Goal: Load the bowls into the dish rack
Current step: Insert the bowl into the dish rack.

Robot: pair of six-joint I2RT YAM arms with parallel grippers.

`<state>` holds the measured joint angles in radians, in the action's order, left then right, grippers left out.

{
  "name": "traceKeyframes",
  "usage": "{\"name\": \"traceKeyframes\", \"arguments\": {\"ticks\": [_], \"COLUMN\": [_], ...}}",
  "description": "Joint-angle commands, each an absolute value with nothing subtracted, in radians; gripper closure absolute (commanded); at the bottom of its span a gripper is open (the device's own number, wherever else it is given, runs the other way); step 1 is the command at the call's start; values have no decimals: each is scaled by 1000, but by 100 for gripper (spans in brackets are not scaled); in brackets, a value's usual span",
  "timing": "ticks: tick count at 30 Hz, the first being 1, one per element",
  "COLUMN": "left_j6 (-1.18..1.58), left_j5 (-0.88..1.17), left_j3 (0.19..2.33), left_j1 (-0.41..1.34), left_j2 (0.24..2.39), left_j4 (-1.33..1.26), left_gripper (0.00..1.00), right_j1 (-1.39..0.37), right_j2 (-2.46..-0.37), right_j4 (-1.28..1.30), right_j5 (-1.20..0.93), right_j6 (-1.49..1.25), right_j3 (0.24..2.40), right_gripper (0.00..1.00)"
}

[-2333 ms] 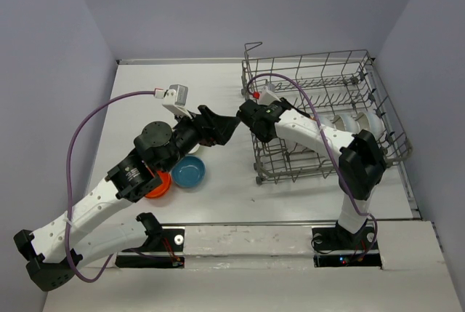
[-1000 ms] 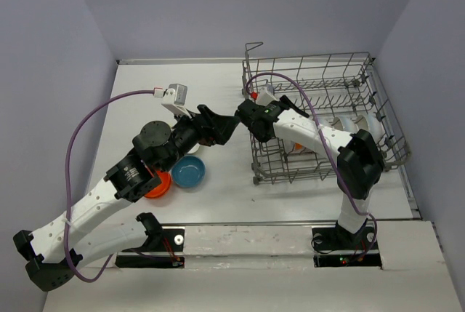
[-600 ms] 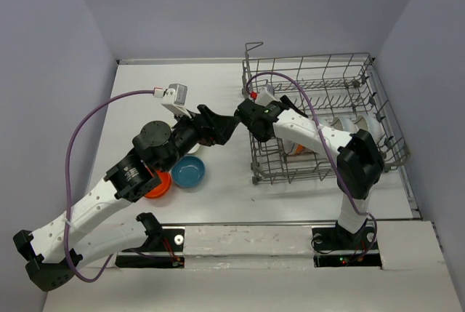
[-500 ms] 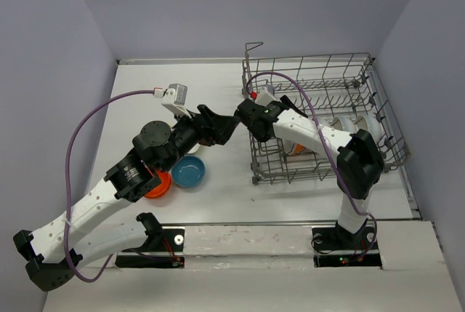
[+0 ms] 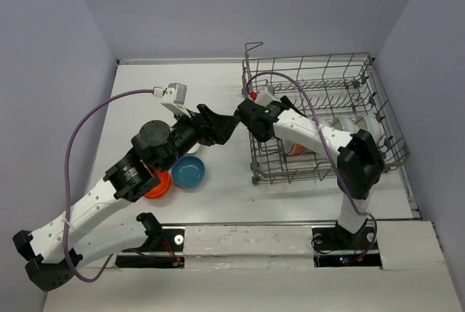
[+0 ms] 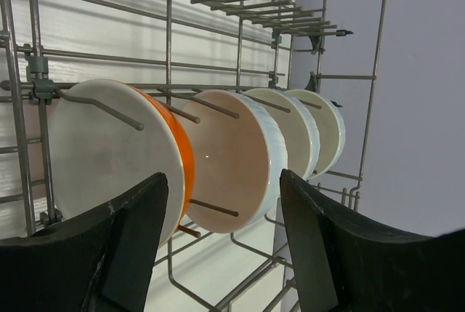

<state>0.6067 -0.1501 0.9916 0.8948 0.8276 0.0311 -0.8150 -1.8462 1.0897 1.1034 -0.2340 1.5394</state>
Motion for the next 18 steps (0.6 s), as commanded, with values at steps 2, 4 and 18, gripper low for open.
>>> {"name": "traceKeyframes", "arguments": {"ticks": [2,4,18], "left_j6": [598,598,606], "left_j5": [-149,-150,-176], "left_j3": [1049,1054,1080], "left_j1": [888,888,887], "left_j2": [824,828,862], "left_j4": [-3,-2,-5], "left_gripper": [12,12,12], "right_j1": [-864,-864,-864], "right_j2": [-1827,-1818,-1704], "right_j4": [1120,1120,1124], "right_j5": [1035,1035,1065], "right_j6": [-183,-184,-193], "right_j3": [1523,1526,1520], "right_gripper": [32,31,26]}}
